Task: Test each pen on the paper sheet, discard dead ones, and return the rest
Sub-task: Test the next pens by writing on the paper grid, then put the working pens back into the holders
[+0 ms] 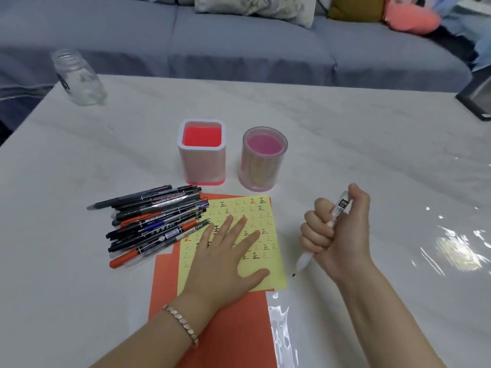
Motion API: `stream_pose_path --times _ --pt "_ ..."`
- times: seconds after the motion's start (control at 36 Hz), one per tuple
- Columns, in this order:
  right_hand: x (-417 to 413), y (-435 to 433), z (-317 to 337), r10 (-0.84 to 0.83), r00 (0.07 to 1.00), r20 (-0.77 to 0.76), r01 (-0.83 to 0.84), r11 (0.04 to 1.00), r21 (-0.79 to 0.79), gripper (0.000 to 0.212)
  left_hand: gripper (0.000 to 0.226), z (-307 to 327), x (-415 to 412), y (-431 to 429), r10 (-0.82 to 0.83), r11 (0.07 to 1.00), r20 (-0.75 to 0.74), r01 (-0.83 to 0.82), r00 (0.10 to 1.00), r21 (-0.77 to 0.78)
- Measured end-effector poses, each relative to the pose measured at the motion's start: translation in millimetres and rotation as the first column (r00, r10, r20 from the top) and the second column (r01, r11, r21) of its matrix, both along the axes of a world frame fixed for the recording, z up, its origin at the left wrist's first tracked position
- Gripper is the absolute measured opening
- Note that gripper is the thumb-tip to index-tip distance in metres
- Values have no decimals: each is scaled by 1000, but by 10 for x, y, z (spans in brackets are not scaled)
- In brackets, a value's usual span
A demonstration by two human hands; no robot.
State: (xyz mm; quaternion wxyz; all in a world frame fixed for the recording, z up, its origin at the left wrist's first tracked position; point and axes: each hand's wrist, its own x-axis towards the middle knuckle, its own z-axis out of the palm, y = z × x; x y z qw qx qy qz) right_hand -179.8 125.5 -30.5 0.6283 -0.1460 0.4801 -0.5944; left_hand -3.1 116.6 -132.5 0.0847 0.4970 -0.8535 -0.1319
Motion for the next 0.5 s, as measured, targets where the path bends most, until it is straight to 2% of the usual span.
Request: stream_pose_path --times 0.08,0.17,0.22,0.28,0.33,0.42,0.44,0.5 --pt "88 -22 -11 31 953 -300 -10 997 72 46 62 30 10 1 -10 1000 19 9 1000 14" --pt "143 -55 -7 68 822 -566 -39 997 64 27 57 41 34 -3 -41 998 25 40 999 56" --pt "148 -110 58 51 715 -698 -83 996 -13 21 60 109 35 -1 -63 995 4 62 998 74" --pt "157 -192 191 -45 574 -818 -141 978 -153 17 57 176 48 -54 -73 997 -47 75 996 36" --pt "175 -299 365 -226 458 -860 -168 928 -333 13 42 211 133 -122 -71 997 -90 69 993 -26" --pt "216 -448 589 -480 339 -809 -209 801 -562 12 25 380 355 -249 -44 978 -122 18 991 -208" --pt "227 -494 627 -528 299 -795 -227 770 -597 9 25 377 456 -291 -23 965 -135 -13 991 -261" --pt "250 -589 646 -558 201 -806 -252 765 -592 8 37 410 665 -343 42 961 -97 -67 994 -269"
